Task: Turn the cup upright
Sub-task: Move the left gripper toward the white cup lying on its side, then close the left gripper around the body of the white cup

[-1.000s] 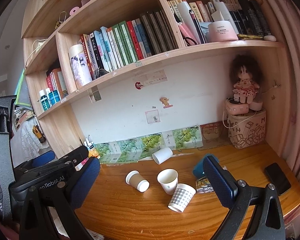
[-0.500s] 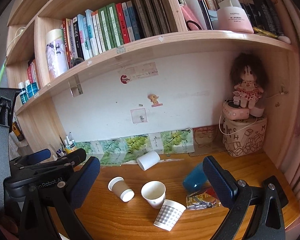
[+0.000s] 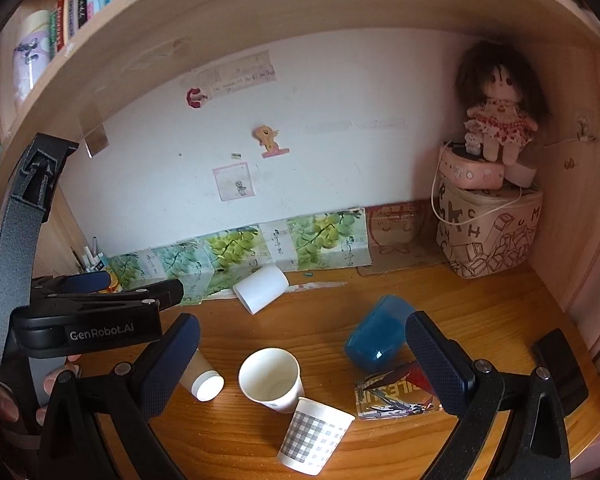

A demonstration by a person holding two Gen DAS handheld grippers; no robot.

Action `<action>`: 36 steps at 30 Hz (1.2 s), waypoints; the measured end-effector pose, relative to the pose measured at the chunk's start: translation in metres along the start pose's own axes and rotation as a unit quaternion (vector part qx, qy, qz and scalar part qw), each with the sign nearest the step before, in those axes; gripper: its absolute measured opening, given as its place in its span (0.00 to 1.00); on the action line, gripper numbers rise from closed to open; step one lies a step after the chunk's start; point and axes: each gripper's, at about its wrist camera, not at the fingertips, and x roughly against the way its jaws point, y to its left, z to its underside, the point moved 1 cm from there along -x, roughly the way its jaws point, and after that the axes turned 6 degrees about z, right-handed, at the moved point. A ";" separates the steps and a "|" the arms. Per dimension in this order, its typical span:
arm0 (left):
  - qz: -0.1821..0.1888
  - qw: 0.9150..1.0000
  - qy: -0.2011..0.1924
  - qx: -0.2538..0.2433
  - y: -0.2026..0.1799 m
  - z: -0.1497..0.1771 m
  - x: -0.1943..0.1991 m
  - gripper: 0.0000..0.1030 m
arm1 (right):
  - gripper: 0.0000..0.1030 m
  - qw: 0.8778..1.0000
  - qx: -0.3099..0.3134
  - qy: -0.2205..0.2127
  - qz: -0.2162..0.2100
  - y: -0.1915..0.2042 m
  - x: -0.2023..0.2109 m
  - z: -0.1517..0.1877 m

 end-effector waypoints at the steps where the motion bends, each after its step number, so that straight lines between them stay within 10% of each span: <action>1: 0.006 1.000 0.010 -0.002 0.000 -0.003 -0.009 0.98 | 1.00 1.000 -0.006 0.005 0.004 -0.002 -0.006 0.000; 36: -0.071 0.989 0.120 -0.057 0.011 -0.056 -0.227 0.97 | 1.00 0.993 -0.062 0.094 0.045 -0.017 -0.099 0.025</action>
